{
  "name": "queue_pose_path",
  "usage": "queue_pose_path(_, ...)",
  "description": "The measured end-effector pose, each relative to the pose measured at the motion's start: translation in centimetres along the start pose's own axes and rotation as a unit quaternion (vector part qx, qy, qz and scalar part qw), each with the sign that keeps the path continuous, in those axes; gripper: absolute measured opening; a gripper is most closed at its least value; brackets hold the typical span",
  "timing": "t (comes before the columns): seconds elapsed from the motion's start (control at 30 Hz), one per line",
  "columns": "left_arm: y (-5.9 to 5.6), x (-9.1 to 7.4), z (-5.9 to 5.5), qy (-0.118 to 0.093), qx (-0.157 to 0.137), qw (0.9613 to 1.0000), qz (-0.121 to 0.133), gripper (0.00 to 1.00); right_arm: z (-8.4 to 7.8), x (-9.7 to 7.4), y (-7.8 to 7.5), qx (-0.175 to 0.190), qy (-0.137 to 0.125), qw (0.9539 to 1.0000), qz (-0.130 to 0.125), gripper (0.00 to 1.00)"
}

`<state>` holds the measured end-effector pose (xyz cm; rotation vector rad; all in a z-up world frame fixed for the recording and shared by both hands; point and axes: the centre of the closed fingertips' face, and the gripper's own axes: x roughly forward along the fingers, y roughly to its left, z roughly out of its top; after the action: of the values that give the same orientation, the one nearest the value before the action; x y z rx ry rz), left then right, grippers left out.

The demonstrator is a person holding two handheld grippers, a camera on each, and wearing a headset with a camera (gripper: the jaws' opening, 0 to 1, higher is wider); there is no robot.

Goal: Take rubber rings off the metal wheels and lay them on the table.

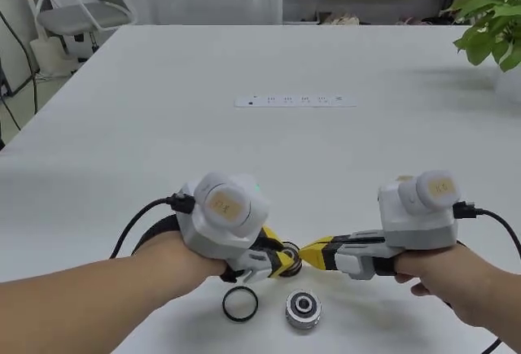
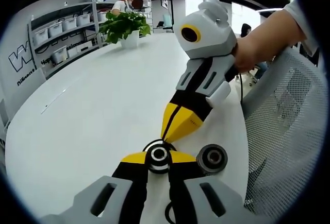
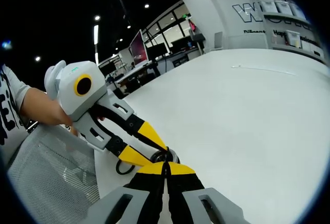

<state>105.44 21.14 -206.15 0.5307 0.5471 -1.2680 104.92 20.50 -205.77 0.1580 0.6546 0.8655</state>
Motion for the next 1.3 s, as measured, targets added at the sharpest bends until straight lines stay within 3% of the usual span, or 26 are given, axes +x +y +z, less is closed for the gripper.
queue_pose_path(0.33,-0.6,-0.4,-0.1,-0.001,0.002,0.9999,-0.01,0.2,-0.1,0.0,0.1,0.003,0.002,1.0,0.003,0.0)
queue_pose_path(0.77,-1.2,-1.9,0.5,-0.021,0.0,0.9996,-0.016,0.29,0.1,-0.1,0.3,0.007,-0.001,0.9999,0.009,0.0)
queue_pose_path(1.3,-1.6,-4.7,1.3,-0.046,-0.014,0.9986,-0.022,0.4,0.3,-0.1,0.6,0.01,-0.004,0.9998,0.018,0.0)
